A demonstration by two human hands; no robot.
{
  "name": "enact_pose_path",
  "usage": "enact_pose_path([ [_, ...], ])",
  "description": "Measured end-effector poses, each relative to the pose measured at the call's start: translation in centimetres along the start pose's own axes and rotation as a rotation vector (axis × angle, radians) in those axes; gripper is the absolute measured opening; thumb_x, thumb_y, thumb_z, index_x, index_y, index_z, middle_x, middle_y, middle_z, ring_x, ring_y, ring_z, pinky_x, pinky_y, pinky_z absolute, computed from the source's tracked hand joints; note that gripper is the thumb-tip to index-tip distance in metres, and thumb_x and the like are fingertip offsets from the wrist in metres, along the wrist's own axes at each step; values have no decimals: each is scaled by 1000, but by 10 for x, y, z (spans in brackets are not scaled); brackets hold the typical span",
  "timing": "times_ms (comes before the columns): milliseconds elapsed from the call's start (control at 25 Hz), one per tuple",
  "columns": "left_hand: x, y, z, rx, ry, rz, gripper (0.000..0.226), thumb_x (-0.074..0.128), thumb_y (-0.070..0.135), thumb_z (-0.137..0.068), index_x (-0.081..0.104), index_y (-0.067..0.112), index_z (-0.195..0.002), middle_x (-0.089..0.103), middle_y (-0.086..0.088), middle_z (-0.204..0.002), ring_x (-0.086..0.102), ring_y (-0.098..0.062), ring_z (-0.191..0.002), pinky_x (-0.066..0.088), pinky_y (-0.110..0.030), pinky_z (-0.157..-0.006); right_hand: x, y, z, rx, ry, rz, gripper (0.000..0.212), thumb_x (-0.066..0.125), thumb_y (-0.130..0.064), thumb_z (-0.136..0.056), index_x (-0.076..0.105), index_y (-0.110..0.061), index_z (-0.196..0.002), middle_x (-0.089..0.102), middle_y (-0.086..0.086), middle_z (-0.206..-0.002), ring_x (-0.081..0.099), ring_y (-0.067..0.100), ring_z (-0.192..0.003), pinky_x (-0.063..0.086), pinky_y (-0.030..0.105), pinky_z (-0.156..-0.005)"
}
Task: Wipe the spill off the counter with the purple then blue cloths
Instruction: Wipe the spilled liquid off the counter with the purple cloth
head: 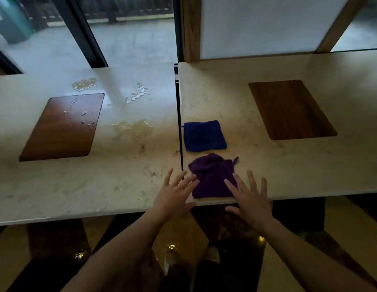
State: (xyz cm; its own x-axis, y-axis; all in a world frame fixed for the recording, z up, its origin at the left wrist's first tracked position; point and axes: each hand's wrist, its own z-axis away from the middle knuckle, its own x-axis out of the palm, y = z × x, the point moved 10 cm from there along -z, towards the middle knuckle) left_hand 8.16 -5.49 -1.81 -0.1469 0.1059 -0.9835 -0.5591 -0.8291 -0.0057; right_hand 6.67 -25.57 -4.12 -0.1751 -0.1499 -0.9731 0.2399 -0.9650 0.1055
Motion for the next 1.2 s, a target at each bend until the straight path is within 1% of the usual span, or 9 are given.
enact_pose_path([
  [120,17,5,-8,18,-9,0,59,32,51,-95,42,22,-146,42,-3,-153,33,-30,-144,11,-61,-118,8,-3,-6,-21,23,-26,82,76,-57,-72,47,-32,-144,49,4,-149,40,41,-138,30,73,-101],
  [200,22,9,-8,7,65,32,55,32,48,-92,56,22,-134,56,-3,-139,51,-28,-131,25,-59,-113,7,-4,-5,-11,148,-65,64,78,-41,-77,57,-26,-136,58,5,-141,53,38,-129,39,67,-98],
  [320,16,13,-1,-1,224,45,38,50,40,-89,65,21,-119,64,-1,-125,59,-24,-116,38,-54,-108,-6,-7,0,-30,366,-138,36,68,-23,-86,67,-19,-123,68,8,-125,63,34,-113,46,55,-95],
  [440,14,21,5,-2,285,80,26,62,30,-85,67,21,-108,67,0,-112,61,-23,-107,42,-52,-106,-6,-15,14,-80,456,-152,28,56,-23,-87,72,-17,-111,73,5,-108,65,28,-97,42,43,-87],
  [560,5,24,15,13,337,117,18,61,33,-88,67,23,-101,68,2,-102,62,-21,-102,46,-48,-102,-17,-15,22,-110,439,-220,30,48,-30,-90,72,-18,-104,73,3,-94,65,25,-88,40,39,-82],
  [680,-25,6,22,-68,424,344,26,49,32,-93,64,19,-110,67,0,-109,61,-16,-103,51,-34,-93,-51,-6,12,-67,412,-399,34,44,-33,-91,68,-17,-110,71,1,-95,65,19,-84,50,35,-77],
  [880,-85,-46,26,-277,549,765,30,31,35,-101,51,20,-117,66,5,-98,64,-6,-83,57,-23,-67,-144,-6,-18,-79,586,-794,21,57,-10,-95,59,-13,-116,64,1,-103,59,7,-82,49,13,-64],
  [1000,-115,-77,42,-355,676,847,33,25,39,-102,46,21,-121,65,4,-97,67,-11,-79,59,-26,-59,-182,-24,-35,-149,690,-900,20,52,-18,-99,58,-14,-118,63,1,-106,60,8,-86,52,17,-67],
  [1200,-133,-124,84,-451,761,754,25,28,33,-104,41,28,-124,62,8,-94,63,-11,-71,56,-29,-53,-211,-82,-56,-241,744,-905,27,44,-25,-100,59,-11,-118,61,4,-105,56,7,-88,48,10,-70],
])
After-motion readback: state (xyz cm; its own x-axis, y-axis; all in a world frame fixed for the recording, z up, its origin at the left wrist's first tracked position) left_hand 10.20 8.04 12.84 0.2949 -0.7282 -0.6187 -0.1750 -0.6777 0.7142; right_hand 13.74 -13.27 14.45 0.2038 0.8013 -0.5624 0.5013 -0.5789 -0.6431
